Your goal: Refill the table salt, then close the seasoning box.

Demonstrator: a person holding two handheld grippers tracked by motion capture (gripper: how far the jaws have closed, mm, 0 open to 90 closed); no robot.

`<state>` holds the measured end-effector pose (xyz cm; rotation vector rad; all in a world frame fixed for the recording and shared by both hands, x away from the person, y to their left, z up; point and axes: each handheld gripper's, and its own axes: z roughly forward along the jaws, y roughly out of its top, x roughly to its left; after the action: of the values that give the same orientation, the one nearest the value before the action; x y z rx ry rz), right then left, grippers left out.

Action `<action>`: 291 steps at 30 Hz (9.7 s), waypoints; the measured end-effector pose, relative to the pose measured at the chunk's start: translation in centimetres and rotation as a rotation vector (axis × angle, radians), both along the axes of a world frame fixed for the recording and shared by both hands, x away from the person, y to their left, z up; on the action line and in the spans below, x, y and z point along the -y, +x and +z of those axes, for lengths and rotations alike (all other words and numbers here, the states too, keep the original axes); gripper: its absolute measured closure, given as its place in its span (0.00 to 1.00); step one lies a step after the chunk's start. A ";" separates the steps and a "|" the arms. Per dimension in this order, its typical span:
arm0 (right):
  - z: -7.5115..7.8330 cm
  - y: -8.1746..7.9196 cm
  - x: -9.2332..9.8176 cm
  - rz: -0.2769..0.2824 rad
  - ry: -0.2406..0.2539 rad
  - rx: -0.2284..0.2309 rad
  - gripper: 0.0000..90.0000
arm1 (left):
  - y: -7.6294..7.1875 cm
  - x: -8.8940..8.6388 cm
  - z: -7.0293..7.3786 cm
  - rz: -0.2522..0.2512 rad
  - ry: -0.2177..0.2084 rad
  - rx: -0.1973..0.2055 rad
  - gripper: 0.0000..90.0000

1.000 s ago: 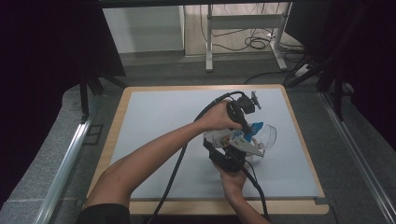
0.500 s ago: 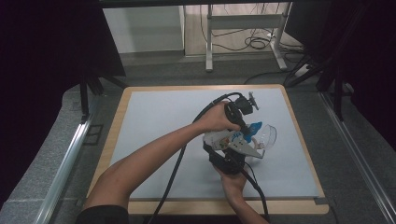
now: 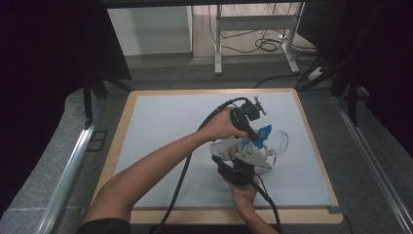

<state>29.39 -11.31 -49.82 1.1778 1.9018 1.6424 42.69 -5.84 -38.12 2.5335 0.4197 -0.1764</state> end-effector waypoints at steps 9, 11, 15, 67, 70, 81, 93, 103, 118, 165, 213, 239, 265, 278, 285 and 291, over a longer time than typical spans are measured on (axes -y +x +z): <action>-0.5 -0.2 0.0 0.007 -0.027 -0.002 0.67 | -0.3 -0.8 0.2 0.000 -0.026 0.003 0.99; -0.7 -0.3 0.2 0.009 -0.041 -0.003 0.67 | -0.4 -1.2 0.3 0.000 -0.041 0.002 0.99; -1.0 -0.4 0.3 0.013 -0.059 -0.006 0.66 | -0.6 -1.5 0.2 0.003 -0.057 -0.001 0.99; -3.1 -0.8 2.9 -0.027 -0.179 -0.108 0.62 | -1.9 -4.8 -0.4 0.022 -0.153 0.006 0.99; -3.1 -0.9 3.0 -0.029 -0.184 -0.103 0.62 | -2.0 -5.0 -0.4 0.023 -0.158 0.007 0.99; -3.5 -1.1 3.6 -0.032 -0.214 -0.113 0.62 | -2.3 -6.1 -1.0 0.032 -0.181 -0.004 0.98; -3.7 -1.1 4.1 -0.031 -0.240 -0.120 0.60 | -2.7 -6.7 -1.4 0.036 -0.207 0.001 0.98; -3.7 -1.0 4.8 -0.018 -0.242 -0.131 0.55 | -3.4 -7.1 -1.4 0.058 -0.266 0.032 0.99; -3.6 -2.3 6.7 0.045 -0.256 -0.115 0.50 | -3.4 -11.8 -1.4 0.168 -0.392 0.054 1.00; -3.4 -2.7 11.6 -0.012 -0.214 -0.132 0.50 | -3.0 -25.3 -6.5 0.545 -0.475 0.184 1.00; -3.1 -2.2 12.5 -0.037 -0.196 -0.130 0.49 | -4.6 -32.2 -8.8 0.801 -0.467 0.345 0.71; -2.6 -2.1 13.1 -0.032 -0.160 -0.122 0.49 | -9.4 -31.9 -12.0 0.776 -0.415 0.260 0.43; 1.8 -3.2 16.5 -0.096 -0.124 -0.006 1.00 | -12.3 -30.6 -15.5 0.745 -0.352 0.245 0.43; 3.9 -0.2 18.7 -0.196 -0.074 0.016 1.00 | -12.4 -29.6 -15.4 0.717 -0.344 0.247 0.43; 4.9 1.2 18.5 -0.211 -0.051 0.033 1.00 | -12.4 -29.0 -15.3 0.702 -0.349 0.243 0.43; 4.5 2.4 18.1 -0.198 -0.078 0.027 1.00 | -12.5 -28.7 -15.5 0.704 -0.336 0.244 0.43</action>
<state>31.78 -29.38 -45.34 1.2614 1.7533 1.4600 30.23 22.89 -53.59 1.9156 1.0447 0.3012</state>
